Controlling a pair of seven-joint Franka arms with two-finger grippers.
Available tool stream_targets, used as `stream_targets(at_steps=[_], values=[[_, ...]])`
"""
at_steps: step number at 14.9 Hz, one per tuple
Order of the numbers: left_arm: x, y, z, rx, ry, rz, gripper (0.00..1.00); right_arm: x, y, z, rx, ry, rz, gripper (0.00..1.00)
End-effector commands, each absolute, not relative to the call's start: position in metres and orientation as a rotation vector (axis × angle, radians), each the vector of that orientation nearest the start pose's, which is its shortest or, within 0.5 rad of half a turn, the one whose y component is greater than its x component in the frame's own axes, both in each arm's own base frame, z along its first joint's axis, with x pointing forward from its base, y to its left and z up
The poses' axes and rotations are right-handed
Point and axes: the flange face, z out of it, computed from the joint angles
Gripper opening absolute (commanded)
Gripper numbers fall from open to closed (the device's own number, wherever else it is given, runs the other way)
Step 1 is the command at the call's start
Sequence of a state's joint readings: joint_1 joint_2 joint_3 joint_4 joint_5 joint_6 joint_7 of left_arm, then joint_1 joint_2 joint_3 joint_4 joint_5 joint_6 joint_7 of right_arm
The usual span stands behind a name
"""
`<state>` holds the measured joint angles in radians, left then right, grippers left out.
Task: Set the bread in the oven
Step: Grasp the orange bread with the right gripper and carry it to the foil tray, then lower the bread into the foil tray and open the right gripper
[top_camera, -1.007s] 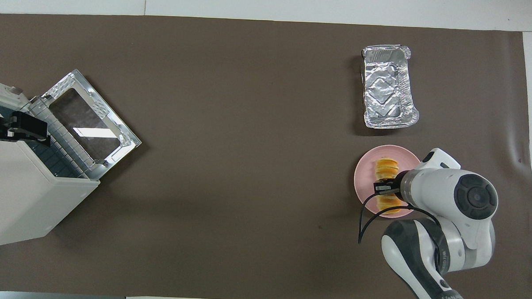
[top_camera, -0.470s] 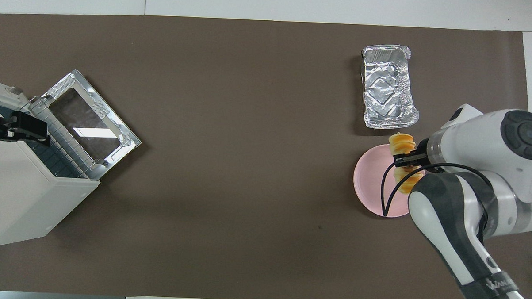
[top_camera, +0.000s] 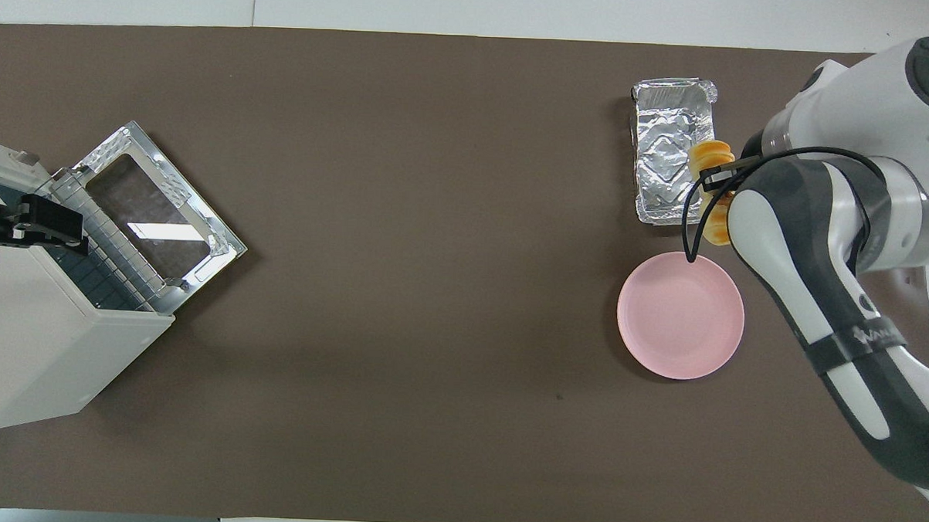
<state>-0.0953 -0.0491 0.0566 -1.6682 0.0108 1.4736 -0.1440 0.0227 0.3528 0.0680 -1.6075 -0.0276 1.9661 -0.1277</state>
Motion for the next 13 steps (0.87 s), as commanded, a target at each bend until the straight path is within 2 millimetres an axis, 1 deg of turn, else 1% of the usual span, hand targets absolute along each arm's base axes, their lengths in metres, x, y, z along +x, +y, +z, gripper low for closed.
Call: stream_targets(at_steps=[1, 2, 3, 5, 7, 8, 9, 10, 11, 12, 13], values=[[0.518, -0.015, 0.601, -3.120, -0.162, 0.235, 1.00, 0.724, 0.064, 0.388, -3.122, -0.397, 0.022, 0.00], [0.517, -0.016, 0.601, -3.120, -0.160, 0.235, 1.00, 0.730, 0.065, 0.373, -3.127, -0.404, 0.008, 0.00], [0.518, -0.015, 0.601, -3.120, -0.162, 0.235, 1.00, 0.735, 0.069, 0.368, -3.135, -0.421, -0.057, 0.00], [0.517, -0.016, 0.601, -3.120, -0.160, 0.235, 1.00, 0.740, 0.073, 0.347, -3.145, -0.432, -0.075, 0.00], [0.518, -0.015, 0.601, -3.120, -0.162, 0.235, 1.00, 0.739, 0.073, 0.335, -3.149, -0.426, -0.095, 0.00], [0.518, -0.015, 0.601, -3.120, -0.162, 0.235, 1.00, 0.736, 0.070, 0.331, -3.149, -0.377, -0.086, 0.00], [0.518, -0.015, 0.601, -3.120, -0.162, 0.235, 1.00, 0.736, 0.068, 0.330, -3.149, -0.323, -0.077, 0.00], [0.517, -0.016, 0.601, -3.120, -0.160, 0.235, 1.00, 0.735, 0.066, 0.333, -3.148, -0.305, -0.064, 0.50], [0.518, -0.015, 0.601, -3.120, -0.162, 0.235, 1.00, 0.733, 0.063, 0.337, -3.149, -0.299, -0.045, 0.72], [0.518, -0.015, 0.601, -3.120, -0.162, 0.235, 1.00, 0.731, 0.062, 0.346, -3.150, -0.294, -0.021, 0.74], [0.517, -0.016, 0.601, -3.120, -0.160, 0.235, 1.00, 0.728, 0.059, 0.355, -3.153, -0.294, 0.011, 0.78]])
